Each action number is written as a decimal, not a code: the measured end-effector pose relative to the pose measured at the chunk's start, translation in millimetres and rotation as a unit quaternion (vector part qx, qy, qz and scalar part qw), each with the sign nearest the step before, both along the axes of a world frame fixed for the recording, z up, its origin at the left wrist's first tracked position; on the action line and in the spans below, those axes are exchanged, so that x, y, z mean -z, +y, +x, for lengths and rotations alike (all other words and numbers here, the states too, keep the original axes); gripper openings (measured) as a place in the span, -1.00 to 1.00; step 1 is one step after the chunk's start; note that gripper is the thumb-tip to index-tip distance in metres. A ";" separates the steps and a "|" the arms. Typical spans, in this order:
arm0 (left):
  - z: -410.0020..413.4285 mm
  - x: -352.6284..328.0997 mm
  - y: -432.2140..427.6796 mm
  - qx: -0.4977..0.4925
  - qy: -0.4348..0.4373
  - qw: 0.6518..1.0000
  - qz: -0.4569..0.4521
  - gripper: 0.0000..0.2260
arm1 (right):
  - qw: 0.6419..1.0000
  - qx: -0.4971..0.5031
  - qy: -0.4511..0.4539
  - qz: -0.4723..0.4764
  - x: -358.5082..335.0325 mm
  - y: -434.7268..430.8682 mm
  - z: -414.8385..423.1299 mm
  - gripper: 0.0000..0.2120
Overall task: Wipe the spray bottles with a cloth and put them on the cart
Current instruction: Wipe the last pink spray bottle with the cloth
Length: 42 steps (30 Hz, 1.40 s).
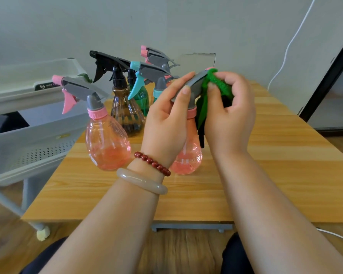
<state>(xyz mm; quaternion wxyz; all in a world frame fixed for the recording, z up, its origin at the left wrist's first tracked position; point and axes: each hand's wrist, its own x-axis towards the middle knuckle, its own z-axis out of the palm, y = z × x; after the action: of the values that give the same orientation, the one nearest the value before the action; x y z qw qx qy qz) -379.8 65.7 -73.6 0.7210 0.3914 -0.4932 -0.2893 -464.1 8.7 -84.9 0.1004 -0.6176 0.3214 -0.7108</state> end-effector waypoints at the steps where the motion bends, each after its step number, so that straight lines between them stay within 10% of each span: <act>1: -0.2 0.3 0.0 0.000 0.004 1.000 0.000 -0.77 | 1.000 -0.006 -0.006 0.004 0.8 2.0 2.0 -0.87; 18: 6.9 0.3 1.7 0.014 0.017 1.000 0.015 -0.78 | 0.992 -0.074 0.105 -0.020 3.1 16.1 -5.5 -0.89; 24: 18.9 -25.4 5.1 0.008 -0.045 0.996 0.070 -0.71 | 0.993 -0.060 -0.061 0.077 -7.5 2.4 -25.6 -0.91; 30: 9.3 -32.2 -3.4 -0.063 -0.201 0.977 0.037 -0.88 | 0.984 -0.161 -0.030 0.066 -24.9 -5.5 -21.4 -0.88; 42: 7.7 -19.5 -10.9 -0.093 -0.177 0.980 0.013 -0.85 | 0.972 -0.125 -0.062 0.186 -24.2 -13.5 -22.6 -0.61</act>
<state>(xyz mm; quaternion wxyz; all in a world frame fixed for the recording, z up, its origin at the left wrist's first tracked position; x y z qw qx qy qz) -372.1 54.8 -54.2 0.6407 0.4902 -0.5706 -0.1538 -486.7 -4.8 -60.7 0.3219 -0.5780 0.3613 -0.6571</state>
